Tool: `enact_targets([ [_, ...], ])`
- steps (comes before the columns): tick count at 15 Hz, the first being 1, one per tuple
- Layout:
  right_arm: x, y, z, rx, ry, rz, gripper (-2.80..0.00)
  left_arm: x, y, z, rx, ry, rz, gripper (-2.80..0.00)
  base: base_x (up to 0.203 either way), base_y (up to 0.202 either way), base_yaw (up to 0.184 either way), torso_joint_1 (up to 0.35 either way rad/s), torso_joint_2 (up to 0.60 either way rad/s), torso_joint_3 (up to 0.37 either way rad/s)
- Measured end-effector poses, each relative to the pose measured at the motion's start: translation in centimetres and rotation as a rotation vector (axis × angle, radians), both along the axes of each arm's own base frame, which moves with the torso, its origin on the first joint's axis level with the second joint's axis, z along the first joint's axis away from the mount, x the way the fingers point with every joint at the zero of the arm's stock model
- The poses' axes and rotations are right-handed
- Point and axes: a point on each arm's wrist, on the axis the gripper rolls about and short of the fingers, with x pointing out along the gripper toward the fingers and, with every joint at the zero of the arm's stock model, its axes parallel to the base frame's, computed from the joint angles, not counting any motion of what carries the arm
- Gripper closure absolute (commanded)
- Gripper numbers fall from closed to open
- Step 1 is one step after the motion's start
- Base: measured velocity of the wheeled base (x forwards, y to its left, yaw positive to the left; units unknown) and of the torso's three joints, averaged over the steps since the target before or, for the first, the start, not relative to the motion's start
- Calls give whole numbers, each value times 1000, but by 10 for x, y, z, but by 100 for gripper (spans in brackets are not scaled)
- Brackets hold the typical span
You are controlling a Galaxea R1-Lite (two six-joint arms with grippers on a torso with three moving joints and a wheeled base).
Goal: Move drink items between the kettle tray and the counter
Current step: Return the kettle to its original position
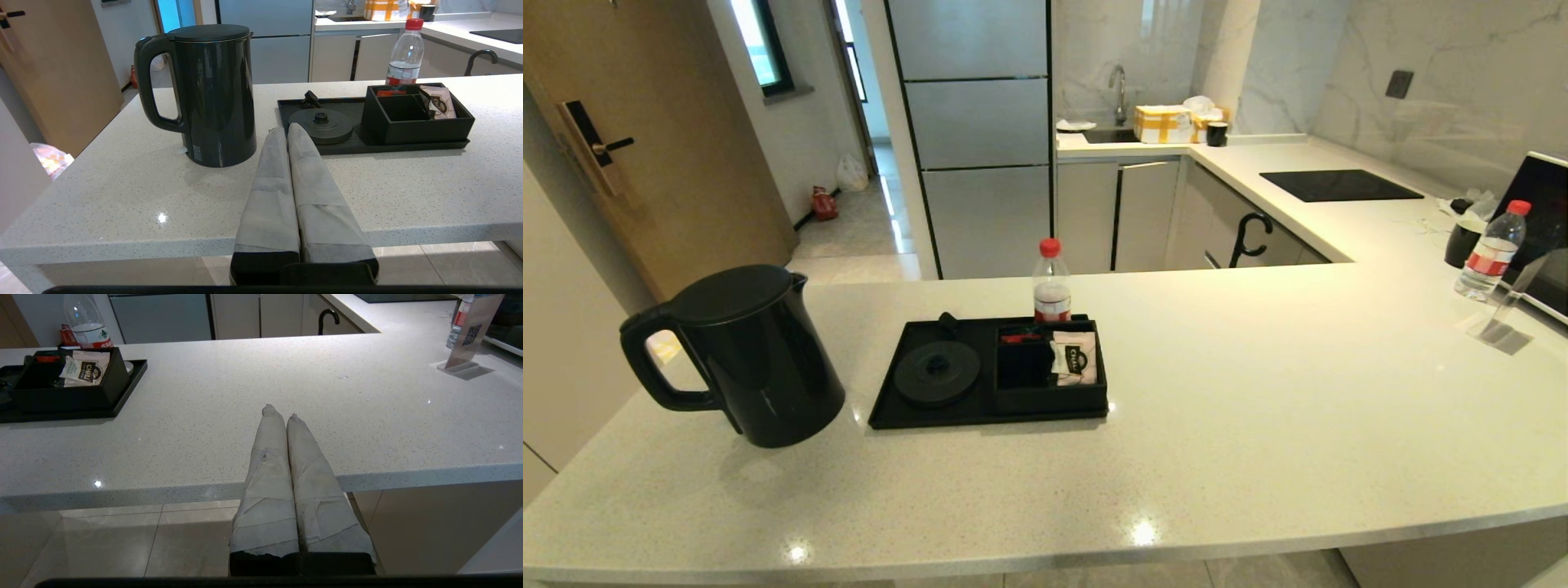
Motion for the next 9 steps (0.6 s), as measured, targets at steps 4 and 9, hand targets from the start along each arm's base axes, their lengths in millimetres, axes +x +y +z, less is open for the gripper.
enact_targets([
  [4, 0, 0, 0, 16, 0, -2, 0, 0, 0, 0, 0, 0, 0, 0, 0, 0, 0, 0, 0, 0],
  [9, 0, 0, 0, 18, 0, -4, 0, 0, 0, 0, 0, 0, 1, 0, 0, 0, 0, 0, 0, 0],
])
